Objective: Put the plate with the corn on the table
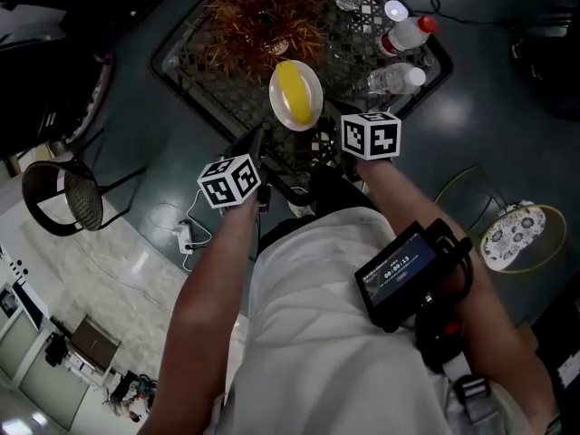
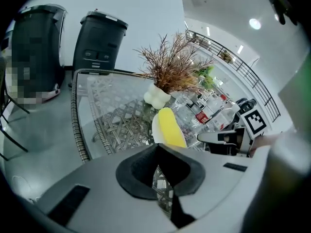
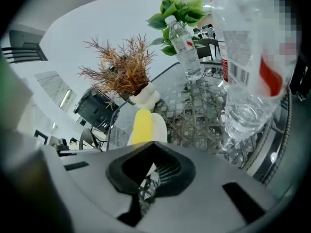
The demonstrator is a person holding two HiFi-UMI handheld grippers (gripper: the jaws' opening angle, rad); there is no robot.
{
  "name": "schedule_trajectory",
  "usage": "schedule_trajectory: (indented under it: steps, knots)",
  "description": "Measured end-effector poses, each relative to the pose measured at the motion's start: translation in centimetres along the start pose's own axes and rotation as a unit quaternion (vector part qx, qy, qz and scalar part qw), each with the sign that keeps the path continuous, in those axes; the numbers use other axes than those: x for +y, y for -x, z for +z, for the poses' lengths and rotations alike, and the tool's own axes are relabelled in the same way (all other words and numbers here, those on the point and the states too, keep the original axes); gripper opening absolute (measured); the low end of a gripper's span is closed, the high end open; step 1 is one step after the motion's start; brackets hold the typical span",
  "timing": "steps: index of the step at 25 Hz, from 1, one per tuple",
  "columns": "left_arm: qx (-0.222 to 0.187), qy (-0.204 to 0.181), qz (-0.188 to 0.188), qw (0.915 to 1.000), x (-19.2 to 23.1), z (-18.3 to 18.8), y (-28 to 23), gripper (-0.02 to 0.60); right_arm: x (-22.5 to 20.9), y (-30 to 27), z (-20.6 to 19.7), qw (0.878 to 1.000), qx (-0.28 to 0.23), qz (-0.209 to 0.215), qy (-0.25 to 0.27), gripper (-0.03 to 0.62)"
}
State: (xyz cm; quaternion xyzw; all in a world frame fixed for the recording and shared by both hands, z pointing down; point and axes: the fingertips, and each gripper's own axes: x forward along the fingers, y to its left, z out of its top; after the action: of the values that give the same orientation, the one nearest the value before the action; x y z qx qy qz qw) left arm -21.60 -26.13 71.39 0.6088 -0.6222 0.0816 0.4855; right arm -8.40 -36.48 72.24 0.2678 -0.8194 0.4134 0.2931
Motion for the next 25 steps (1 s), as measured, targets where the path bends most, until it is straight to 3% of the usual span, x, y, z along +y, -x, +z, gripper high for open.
schedule_trajectory:
  steps: [8,16,25]
  knots:
    - [-0.02,-0.032,-0.038,0.9985,-2.0,-2.2,6.5,0.006,4.1,3.9,-2.2,0.999,-0.026,0.037,0.001,0.008]
    - [-0.047,0.012,-0.038,0.9981,-0.7,-5.1,11.8,0.006,6.7,7.2,-5.2,0.998,-0.029,0.042,0.024,0.008]
    - [-0.078,-0.02,-0.066,0.9946,-1.7,-6.0,16.5,0.006,10.4,11.3,-7.5,0.996,-0.05,0.059,0.037,0.008]
